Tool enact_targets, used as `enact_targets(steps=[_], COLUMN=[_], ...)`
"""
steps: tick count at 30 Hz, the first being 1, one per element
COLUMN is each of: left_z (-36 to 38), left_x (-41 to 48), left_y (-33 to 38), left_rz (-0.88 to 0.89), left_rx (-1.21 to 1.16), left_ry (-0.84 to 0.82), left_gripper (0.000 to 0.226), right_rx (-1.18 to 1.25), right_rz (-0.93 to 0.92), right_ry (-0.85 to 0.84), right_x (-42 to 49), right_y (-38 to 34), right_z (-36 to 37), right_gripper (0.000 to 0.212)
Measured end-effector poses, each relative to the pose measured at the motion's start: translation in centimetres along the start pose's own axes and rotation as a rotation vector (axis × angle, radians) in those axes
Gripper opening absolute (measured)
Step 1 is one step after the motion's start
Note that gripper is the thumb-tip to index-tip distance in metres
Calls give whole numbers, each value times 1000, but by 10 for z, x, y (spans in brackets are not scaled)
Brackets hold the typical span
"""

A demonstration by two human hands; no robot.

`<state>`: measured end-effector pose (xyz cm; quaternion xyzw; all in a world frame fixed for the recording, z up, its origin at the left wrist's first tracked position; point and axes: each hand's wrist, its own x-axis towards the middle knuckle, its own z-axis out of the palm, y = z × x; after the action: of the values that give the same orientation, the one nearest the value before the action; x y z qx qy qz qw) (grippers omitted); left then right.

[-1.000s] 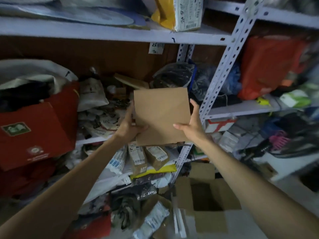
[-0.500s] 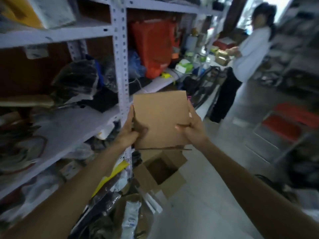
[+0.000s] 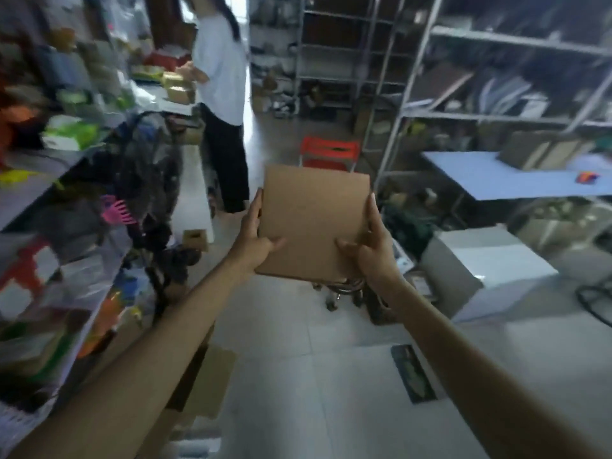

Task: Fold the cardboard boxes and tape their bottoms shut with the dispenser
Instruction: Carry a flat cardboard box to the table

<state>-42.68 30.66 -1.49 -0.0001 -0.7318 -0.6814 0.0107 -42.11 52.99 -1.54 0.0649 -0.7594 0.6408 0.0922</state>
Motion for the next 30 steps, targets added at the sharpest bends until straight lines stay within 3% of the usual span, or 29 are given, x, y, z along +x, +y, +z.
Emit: enact_targets(steps=[6, 16, 21, 30], left_z=[130, 353, 438, 567], left_x=[55, 101, 118, 121], left_y=[20, 15, 20, 35], left_rz=[74, 60, 20, 77], left_rx=[60, 67, 13, 57], left_ry=[-281, -781, -1026, -1282], left_gripper=[100, 100, 101, 99], right_rx=[53, -136, -166, -212], right_rz=[52, 195, 253, 335], right_ry=[280, 813, 963, 1198], right_x=[-2, -51, -61, -71], right_y=[19, 47, 50, 63], right_z=[-116, -270, -317, -401], right_gripper=[99, 101, 101, 104])
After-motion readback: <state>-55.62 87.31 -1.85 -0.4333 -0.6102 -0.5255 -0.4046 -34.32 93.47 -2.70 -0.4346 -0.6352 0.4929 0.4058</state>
